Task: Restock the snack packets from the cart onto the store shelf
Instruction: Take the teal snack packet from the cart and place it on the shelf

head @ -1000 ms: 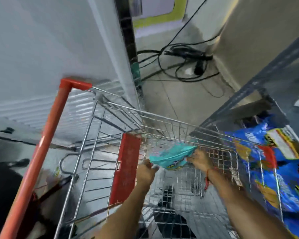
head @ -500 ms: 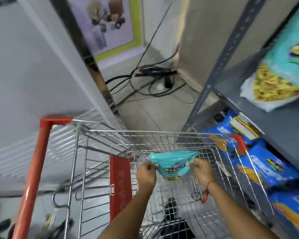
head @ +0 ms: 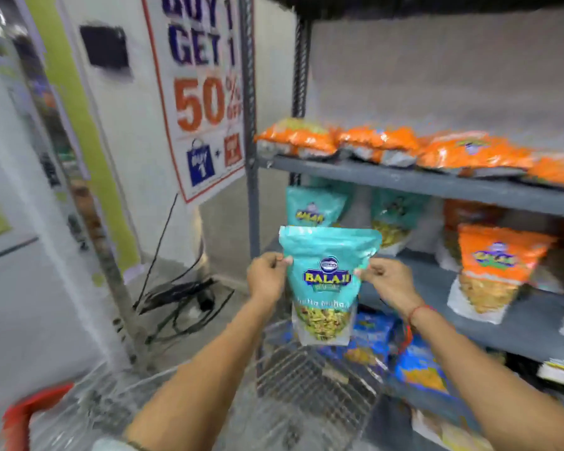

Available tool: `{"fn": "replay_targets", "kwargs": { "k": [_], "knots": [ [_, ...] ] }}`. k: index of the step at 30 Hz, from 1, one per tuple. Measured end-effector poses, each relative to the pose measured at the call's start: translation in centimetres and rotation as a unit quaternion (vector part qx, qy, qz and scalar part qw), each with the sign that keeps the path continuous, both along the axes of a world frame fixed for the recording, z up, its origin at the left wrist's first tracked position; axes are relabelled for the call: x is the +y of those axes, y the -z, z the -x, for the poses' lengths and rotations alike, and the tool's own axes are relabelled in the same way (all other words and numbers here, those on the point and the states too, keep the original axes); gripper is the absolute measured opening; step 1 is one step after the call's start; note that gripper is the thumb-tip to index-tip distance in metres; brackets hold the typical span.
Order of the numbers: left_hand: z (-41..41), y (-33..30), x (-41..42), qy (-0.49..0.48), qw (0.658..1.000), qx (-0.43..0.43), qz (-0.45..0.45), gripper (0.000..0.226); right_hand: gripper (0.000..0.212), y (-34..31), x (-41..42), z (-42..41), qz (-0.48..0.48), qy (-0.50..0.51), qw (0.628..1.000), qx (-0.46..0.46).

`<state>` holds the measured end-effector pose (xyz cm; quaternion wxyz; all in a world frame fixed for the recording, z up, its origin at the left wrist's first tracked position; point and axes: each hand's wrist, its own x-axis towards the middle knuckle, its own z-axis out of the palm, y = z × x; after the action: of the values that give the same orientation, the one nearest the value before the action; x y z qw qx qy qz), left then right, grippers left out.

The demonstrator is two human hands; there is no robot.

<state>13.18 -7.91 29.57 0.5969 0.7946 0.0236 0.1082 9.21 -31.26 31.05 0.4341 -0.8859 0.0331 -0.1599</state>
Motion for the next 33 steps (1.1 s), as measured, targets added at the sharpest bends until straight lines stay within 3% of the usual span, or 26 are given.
{"fn": "replay_targets", "kwargs": {
  "k": [3,7,12,24,33],
  "knots": [
    [-0.8,-8.0,-2.5,0.037,0.998,-0.051,0.016,0.008,0.04,-7.7,-2.2,1.8,0.037,0.031,0.995,-0.087],
    [-0.6,-17.6,-5.8,0.087,0.99,-0.113,0.017,0.012,0.032,-16.7,-4.9,4.6,0.014,0.066,0.987,-0.145],
    [0.0,-23.5,-9.2,0.122,0.98,-0.155,-0.005,0.018,0.033,-22.2,-7.1,7.3,-0.01,0.103,0.975,-0.198],
    [-1.5,-22.5,-12.2,0.159,0.981,-0.112,-0.015,0.016,0.023,-19.8,-10.3,6.6,-0.092,0.108,0.98,-0.14],
    [-7.2,-14.1,-15.3,0.148,0.988,-0.041,-0.018,0.02,0.028,-11.3,-13.4,0.1,-0.155,0.117,0.979,-0.067]
  ]
}}
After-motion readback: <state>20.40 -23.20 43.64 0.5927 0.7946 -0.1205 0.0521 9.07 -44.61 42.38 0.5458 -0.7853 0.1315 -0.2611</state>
